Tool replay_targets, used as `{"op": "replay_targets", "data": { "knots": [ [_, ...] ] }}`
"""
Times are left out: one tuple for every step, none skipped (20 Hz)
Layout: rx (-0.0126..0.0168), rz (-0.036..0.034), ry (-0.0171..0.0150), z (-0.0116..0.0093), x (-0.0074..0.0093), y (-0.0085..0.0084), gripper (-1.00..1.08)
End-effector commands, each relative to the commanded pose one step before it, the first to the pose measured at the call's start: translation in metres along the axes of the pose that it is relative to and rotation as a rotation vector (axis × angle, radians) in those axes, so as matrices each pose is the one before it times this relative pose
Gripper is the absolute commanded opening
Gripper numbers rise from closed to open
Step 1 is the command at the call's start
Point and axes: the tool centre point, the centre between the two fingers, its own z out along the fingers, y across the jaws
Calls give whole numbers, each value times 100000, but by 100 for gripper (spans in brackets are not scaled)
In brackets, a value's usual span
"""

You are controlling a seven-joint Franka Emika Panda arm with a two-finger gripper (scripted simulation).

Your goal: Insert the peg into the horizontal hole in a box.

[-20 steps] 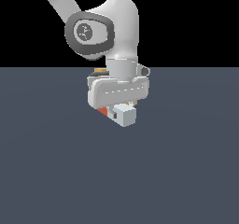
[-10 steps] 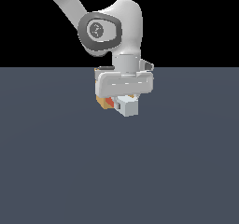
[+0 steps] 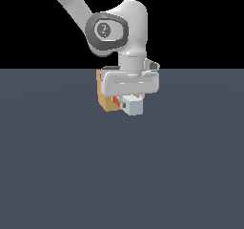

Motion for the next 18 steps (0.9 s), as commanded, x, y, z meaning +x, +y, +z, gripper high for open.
{"op": "replay_targets", "data": {
  "knots": [
    [-403, 429, -100, -249, -17, 201, -100],
    [0, 0, 0, 0, 0, 0, -100],
    [0, 0, 0, 0, 0, 0, -100],
    [420, -115, 90, 234, 35, -149, -100],
    [-92, 31, -6, -55, -17, 49, -100],
    [-296, 99, -19, -179, -56, 143, -100],
    [-289, 96, -19, -174, -54, 144, -100],
    [-93, 31, -6, -56, -17, 49, -100],
    [0, 0, 0, 0, 0, 0, -100],
    [0, 0, 0, 0, 0, 0, -100],
    [0, 0, 0, 0, 0, 0, -100],
    [436, -3, 71, 237, 18, -155, -100],
    [0, 0, 0, 0, 43, -4, -100],
    [0, 0, 0, 1, 131, -12, -100],
    [0, 0, 0, 1, 220, -16, -100],
    [0, 0, 0, 2, 308, -16, -100],
    [-48, -7, -3, -29, 400, -16, -100],
    [0, 0, 0, 3, 482, -9, -100]
  ]
}}
